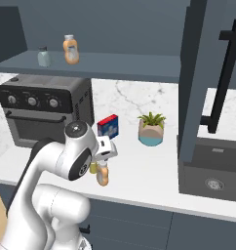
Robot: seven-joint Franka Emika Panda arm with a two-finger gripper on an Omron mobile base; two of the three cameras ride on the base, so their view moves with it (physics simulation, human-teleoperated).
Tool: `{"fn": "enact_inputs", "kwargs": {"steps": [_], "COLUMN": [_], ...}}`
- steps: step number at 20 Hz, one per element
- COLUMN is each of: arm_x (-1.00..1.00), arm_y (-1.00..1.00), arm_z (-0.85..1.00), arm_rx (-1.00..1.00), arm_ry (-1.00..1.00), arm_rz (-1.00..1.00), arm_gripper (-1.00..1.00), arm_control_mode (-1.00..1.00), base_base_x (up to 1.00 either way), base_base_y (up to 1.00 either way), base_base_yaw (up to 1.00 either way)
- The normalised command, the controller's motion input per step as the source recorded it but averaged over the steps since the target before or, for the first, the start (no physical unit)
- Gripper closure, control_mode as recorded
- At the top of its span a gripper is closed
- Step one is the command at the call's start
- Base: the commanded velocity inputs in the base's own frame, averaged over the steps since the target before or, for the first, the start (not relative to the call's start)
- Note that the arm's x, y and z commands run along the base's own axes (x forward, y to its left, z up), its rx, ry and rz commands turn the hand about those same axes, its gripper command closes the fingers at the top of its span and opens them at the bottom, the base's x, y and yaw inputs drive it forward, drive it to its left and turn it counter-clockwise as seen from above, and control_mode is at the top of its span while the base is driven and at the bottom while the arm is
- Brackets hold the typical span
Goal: Put the shaker and condiment bottle from the counter next to their counterparts in the cabinet.
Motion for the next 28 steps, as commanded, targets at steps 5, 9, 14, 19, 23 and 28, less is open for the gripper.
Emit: {"fn": "enact_inputs", "kwargs": {"steps": [5,9,14,19,23,28], "arm_x": [0.0,0.0,0.03,0.07,0.16,0.23], "arm_y": [0.0,0.0,0.0,0.0,0.0,0.0], "arm_z": [-0.1,-0.1,-0.09,-0.11,-0.1,-0.08], "arm_rx": [0.0,0.0,0.0,0.0,0.0,0.0], "arm_ry": [0.0,0.0,0.0,0.0,0.0,0.0], "arm_rz": [0.0,0.01,0.01,0.03,0.02,0.01], "arm_gripper": [-1.0,-1.0,-1.0,-1.0,-1.0,-1.0], "arm_control_mode": [-1.0,-1.0,-1.0,-1.0,-1.0,-1.0], "base_base_x": [0.0,0.0,0.0,0.0,0.0,0.0], "base_base_y": [0.0,0.0,0.0,0.0,0.0,0.0], "base_base_yaw": [0.0,0.0,0.0,0.0,0.0,0.0]}}
